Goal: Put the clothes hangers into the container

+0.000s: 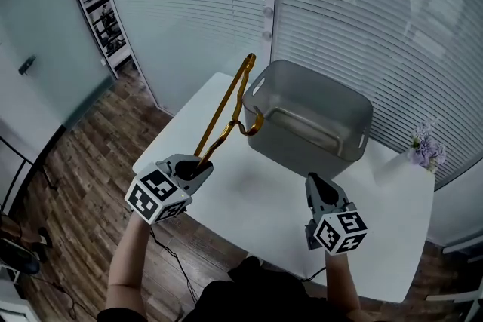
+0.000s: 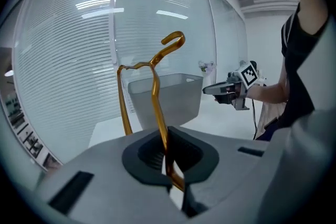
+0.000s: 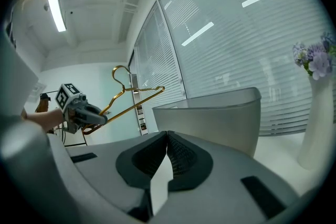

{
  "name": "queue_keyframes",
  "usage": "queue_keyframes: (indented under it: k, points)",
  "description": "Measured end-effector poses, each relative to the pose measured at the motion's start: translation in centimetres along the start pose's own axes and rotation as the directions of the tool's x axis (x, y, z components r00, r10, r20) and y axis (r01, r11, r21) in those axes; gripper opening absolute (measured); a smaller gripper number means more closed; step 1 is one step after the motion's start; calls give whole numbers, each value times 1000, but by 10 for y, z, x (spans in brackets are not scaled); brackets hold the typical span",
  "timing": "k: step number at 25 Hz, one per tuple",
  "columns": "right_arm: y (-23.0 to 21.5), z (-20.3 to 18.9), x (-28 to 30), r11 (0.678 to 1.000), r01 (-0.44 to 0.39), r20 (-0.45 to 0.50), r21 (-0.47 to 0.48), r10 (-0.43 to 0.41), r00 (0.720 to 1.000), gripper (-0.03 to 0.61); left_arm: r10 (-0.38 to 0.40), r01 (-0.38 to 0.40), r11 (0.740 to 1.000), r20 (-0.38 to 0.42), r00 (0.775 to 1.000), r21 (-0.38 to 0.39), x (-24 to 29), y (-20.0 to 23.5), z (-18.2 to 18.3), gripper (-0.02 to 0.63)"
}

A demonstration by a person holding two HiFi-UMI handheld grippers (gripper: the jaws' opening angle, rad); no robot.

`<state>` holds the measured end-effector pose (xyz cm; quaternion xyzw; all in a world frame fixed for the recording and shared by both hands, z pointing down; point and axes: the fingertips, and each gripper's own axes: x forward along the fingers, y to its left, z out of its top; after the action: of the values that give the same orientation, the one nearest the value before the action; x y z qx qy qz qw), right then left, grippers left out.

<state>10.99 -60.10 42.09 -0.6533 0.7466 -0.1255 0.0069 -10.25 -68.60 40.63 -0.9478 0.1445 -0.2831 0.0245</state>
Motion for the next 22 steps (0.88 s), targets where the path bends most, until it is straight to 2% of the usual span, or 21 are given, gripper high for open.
queue_keyframes:
  k: [5, 10, 17, 20, 22]
  points:
    - [-4, -4, -1, 1000, 8, -7, 11, -8, 1000, 26, -59, 63, 993, -48, 997, 98, 5, 10, 28, 8]
    - [-7, -6, 0, 1000, 16, -9, 26, -16, 1000, 26, -82, 119, 962, -154, 985, 246, 24, 16, 39, 8]
    - [-10, -9, 3, 999, 23, -5, 47, -22, 1000, 26, -119, 228, 897, -288, 950, 380, 58, 17, 48, 8]
    - [-14, -10, 3, 998, 31, -6, 53, -31, 999, 28, -134, 287, 854, -351, 927, 433, 71, 21, 53, 8]
    - [-19, -12, 3, 997, 38, -7, 60, -38, 999, 26, -143, 333, 817, -394, 908, 471, 79, 23, 56, 9]
